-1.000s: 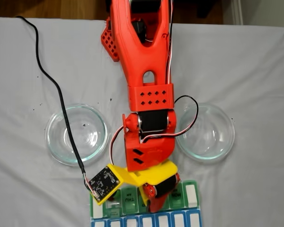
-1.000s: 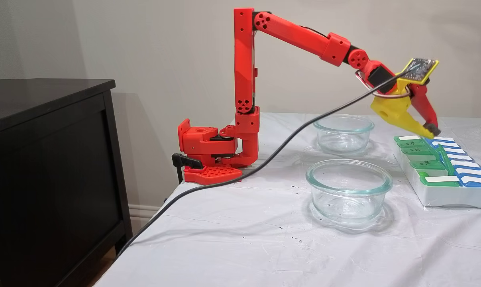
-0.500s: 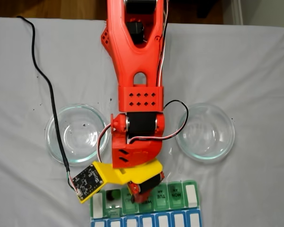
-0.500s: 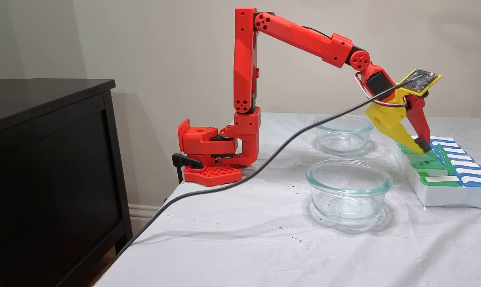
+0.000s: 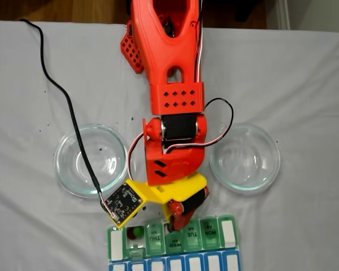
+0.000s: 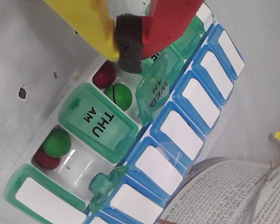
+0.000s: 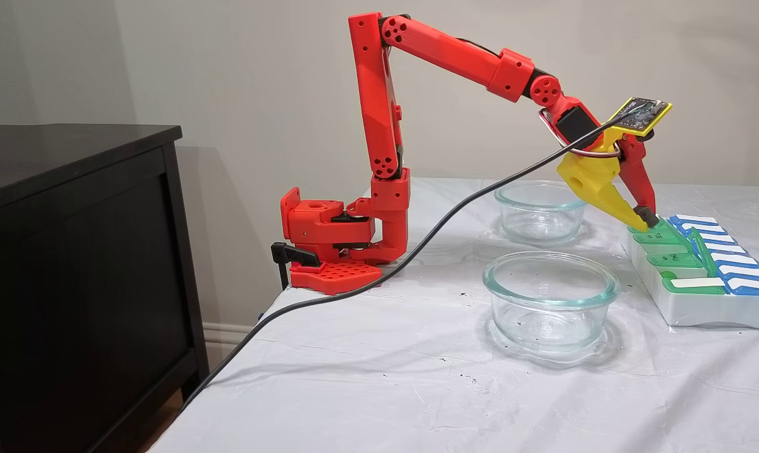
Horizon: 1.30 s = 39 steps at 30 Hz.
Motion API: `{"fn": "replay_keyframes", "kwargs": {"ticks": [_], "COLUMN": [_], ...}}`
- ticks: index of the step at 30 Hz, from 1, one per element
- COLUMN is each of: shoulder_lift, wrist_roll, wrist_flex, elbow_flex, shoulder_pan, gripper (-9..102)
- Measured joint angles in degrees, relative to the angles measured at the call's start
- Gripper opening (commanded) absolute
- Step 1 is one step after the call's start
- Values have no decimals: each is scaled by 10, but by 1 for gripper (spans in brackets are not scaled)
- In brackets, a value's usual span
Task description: Sort medicines into box.
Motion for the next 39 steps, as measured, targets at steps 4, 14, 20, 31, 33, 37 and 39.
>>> {"fn": "replay_keyframes", "kwargs": {"ticks": [4, 14, 20, 31, 33, 37, 39], "shoulder_lift": [0, 18, 55, -80, -91, -91, -91], "wrist_roll": [-7, 46, 73, 109, 110, 108, 101], "wrist_flex": [-3, -20, -52, -127, -127, -111, -99], "elbow_flex": [0, -1, -1, -32, -41, -48, -48], "shoulder_pan": [0, 49, 55, 8, 9, 9, 9], "gripper": [0, 0, 0, 0, 0, 0, 0]}}
